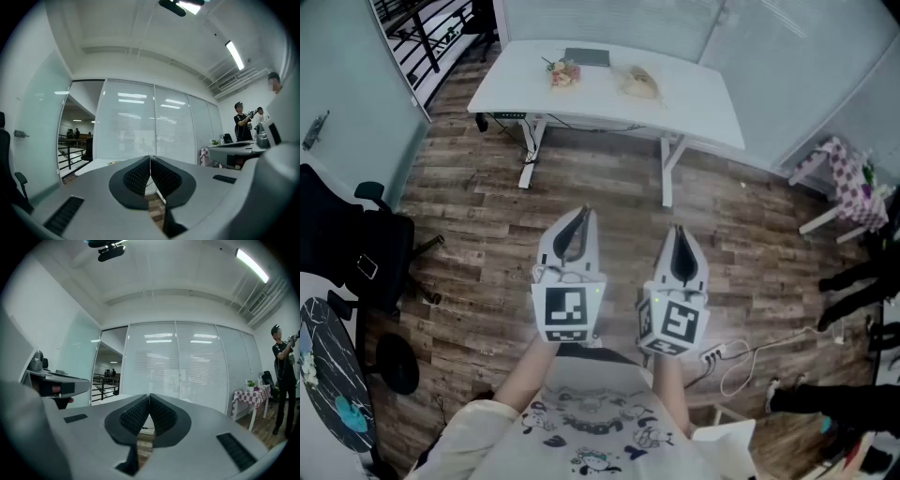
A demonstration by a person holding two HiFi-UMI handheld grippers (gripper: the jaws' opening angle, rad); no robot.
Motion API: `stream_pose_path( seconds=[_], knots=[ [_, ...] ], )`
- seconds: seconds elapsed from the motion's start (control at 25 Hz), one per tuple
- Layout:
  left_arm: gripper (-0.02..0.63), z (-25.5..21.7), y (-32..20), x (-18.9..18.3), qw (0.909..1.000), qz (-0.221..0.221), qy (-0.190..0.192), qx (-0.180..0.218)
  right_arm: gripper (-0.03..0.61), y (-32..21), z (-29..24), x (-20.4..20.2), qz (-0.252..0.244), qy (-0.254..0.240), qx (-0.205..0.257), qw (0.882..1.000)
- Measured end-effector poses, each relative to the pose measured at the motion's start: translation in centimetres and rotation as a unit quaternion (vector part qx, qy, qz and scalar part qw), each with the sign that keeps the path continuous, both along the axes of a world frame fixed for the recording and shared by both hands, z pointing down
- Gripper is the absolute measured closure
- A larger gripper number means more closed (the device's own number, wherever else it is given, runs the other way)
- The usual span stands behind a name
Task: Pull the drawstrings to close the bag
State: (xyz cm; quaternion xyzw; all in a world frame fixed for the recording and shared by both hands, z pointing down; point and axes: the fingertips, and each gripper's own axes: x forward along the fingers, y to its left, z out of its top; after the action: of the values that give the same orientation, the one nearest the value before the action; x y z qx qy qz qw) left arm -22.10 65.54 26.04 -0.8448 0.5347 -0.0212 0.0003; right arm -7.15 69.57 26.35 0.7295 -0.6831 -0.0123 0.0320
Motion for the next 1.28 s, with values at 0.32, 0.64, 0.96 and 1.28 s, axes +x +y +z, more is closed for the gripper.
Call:
stream_pose_path(
  seconds=[0.32, 0.64, 0.96, 1.28],
  knots=[
    [0.571, 0.0, 0.1, 0.7, 1.0, 0.002, -0.002, 0.0, 0.563, 0.0, 0.2, 0.4, -0.003, 0.001, -0.001, 1.0],
    [0.571, 0.5, -0.2, 1.3, 0.9999, -0.007, -0.006, -0.005, 0.563, -0.5, 1.3, 0.9, -0.023, -0.017, -0.014, 0.999],
    [0.571, 1.6, 0.8, 1.2, 0.9994, -0.031, -0.015, -0.01, 0.563, 0.3, 2.4, 1.6, -0.035, -0.009, -0.018, 0.999],
    [0.571, 2.3, -0.9, 2.2, 0.9994, -0.029, -0.01, -0.017, 0.563, -1.3, 3.5, 2.5, -0.043, -0.027, -0.032, 0.998]
  ],
)
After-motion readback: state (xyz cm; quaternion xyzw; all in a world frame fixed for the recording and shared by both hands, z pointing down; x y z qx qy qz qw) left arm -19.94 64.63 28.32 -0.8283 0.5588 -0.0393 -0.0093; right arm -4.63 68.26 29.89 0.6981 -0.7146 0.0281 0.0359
